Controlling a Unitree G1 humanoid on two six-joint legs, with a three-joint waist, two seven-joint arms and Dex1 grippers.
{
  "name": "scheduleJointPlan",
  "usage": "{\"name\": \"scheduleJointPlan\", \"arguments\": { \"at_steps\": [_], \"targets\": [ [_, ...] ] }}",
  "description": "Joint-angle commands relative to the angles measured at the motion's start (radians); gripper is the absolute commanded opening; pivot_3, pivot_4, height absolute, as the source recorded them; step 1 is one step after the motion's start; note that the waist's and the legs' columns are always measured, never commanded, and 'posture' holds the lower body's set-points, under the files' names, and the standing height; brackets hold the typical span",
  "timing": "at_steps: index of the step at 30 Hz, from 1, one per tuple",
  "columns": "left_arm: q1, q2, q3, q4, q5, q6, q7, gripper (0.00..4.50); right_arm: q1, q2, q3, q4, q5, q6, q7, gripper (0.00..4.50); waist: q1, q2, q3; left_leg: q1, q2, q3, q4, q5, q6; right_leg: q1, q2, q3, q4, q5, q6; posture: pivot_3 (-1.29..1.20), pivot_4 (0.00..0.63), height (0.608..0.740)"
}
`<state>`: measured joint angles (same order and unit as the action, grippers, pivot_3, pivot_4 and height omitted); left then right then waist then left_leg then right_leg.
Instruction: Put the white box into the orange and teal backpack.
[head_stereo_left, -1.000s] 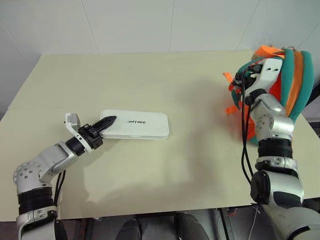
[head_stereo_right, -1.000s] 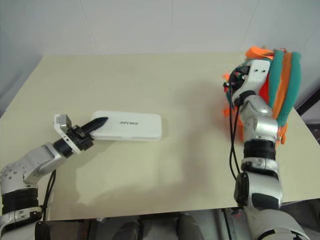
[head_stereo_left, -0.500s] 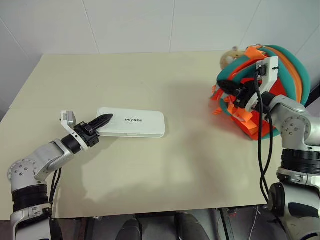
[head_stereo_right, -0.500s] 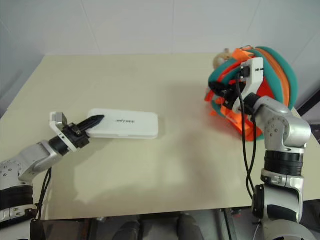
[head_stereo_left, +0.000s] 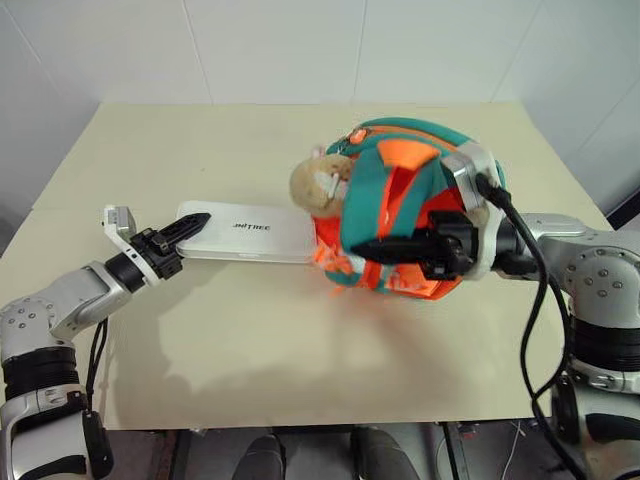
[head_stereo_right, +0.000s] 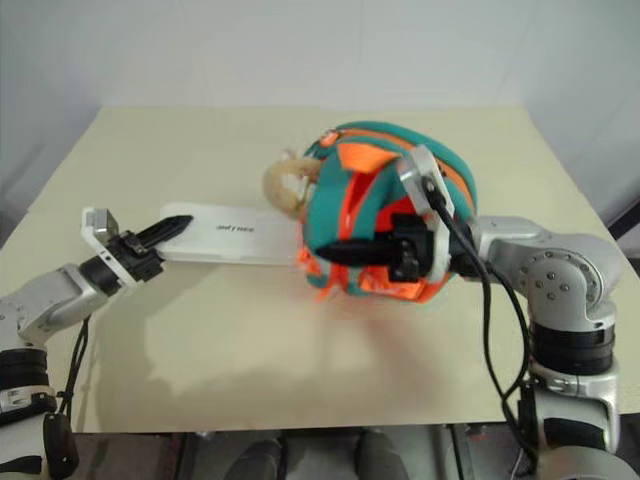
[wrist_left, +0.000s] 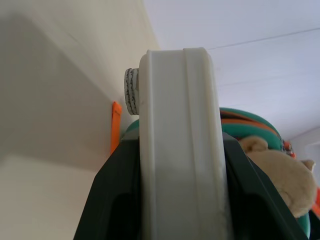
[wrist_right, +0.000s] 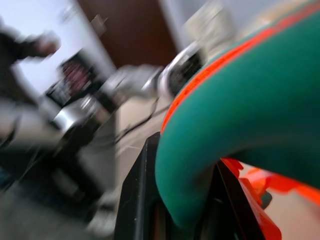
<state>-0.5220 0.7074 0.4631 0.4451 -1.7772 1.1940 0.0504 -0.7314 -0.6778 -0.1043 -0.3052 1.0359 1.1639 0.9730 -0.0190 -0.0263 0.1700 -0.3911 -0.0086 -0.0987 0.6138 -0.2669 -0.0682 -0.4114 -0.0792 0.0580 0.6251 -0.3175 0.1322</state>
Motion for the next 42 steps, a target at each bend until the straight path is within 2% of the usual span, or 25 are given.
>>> {"name": "scheduleJointPlan", "arguments": {
  "at_steps": [1,7,12,17,21,24,28,32,39,42],
  "targets": [
    [-0.025,0.019,0.043,-0.005,-0.012,0.012,-0.023,1.41,0.014,-0.07,0.051,-0.006,-0.061,-0.107,0.153,0.59,0.0,0.0,0.0,0.0,0.0,0.0,0.0,0.0,0.0,0.0,0.0,0.0,0.0,0.0,0.0,0.0,0.15,0.74],
    [0.016,0.053,0.075,0.002,-0.053,0.059,-0.006,1.41,0.106,-0.233,0.199,0.043,-0.283,-0.392,0.471,0.59,-0.005,-0.001,0.0,0.0,0.0,0.001,0.001,0.0,0.0,0.0,0.0,0.0,-0.003,0.0,0.0,0.0,0.15,0.74],
    [0.051,0.072,0.096,-0.002,-0.062,0.073,-0.001,1.41,0.104,-0.292,0.251,0.125,-0.338,-0.534,0.63,0.59,-0.008,-0.001,0.0,0.001,0.001,0.001,0.001,0.0,0.0,0.0,0.0,0.001,-0.002,0.0,0.0,0.0,0.15,0.74],
    [0.073,0.096,0.117,-0.008,-0.068,0.071,0.009,1.41,0.002,-0.346,0.312,0.193,-0.241,-0.553,0.641,0.59,-0.008,0.0,0.0,0.001,0.001,0.001,0.002,0.0,0.0,0.0,0.0,0.001,-0.002,0.0,0.0,0.0,0.15,0.74],
    [0.084,0.111,0.13,-0.017,-0.069,0.069,0.015,1.41,-0.127,-0.324,0.315,0.246,-0.176,-0.474,0.641,0.59,-0.008,0.0,0.0,0.001,0.001,0.001,0.001,0.0,-0.001,0.0,0.0,0.001,-0.002,0.0,0.0,0.0,0.15,0.74],
    [0.088,0.12,0.137,-0.023,-0.07,0.067,0.017,1.41,-0.171,-0.306,0.288,0.222,-0.133,-0.389,0.625,0.59,-0.007,0.0,0.0,0.001,0.001,0.0,0.0,0.0,-0.001,0.0,0.0,0.001,-0.003,0.0,0.0,0.0,0.15,0.74],
    [0.086,0.121,0.147,-0.034,-0.071,0.058,0.024,1.41,-0.115,-0.315,0.233,0.088,-0.03,-0.284,0.578,0.59,-0.003,0.0,0.0,-0.001,0.002,-0.001,-0.001,-0.001,-0.001,-0.002,0.0,0.001,-0.002,0.0,0.0,0.0,0.15,0.74],
    [0.072,0.113,0.153,-0.031,-0.071,0.043,0.023,1.41,-0.05,-0.319,0.198,0.013,0.002,-0.237,0.561,0.59,0.0,0.0,0.0,-0.002,0.002,-0.001,0.001,-0.004,0.001,-0.002,-0.001,0.001,-0.002,0.0,0.0,0.0,0.15,0.74],
    [0.043,0.108,0.15,-0.055,-0.121,0.017,0.064,1.41,-0.118,-0.282,0.177,0.039,0.012,-0.171,0.526,0.59,-0.008,0.0,0.0,-0.001,0.002,0.0,0.004,-0.006,0.003,-0.003,-0.002,0.001,-0.003,0.0,0.0,0.0,0.15,0.74],
    [0.035,0.095,0.147,-0.087,-0.142,-0.016,0.099,1.41,-0.091,-0.284,0.189,0.044,-0.026,-0.191,0.545,0.59,-0.007,0.0,0.0,0.0,0.003,0.0,0.004,-0.006,0.003,-0.002,-0.001,0.001,-0.003,0.0,0.0,0.0,0.15,0.74]
  ]
}}
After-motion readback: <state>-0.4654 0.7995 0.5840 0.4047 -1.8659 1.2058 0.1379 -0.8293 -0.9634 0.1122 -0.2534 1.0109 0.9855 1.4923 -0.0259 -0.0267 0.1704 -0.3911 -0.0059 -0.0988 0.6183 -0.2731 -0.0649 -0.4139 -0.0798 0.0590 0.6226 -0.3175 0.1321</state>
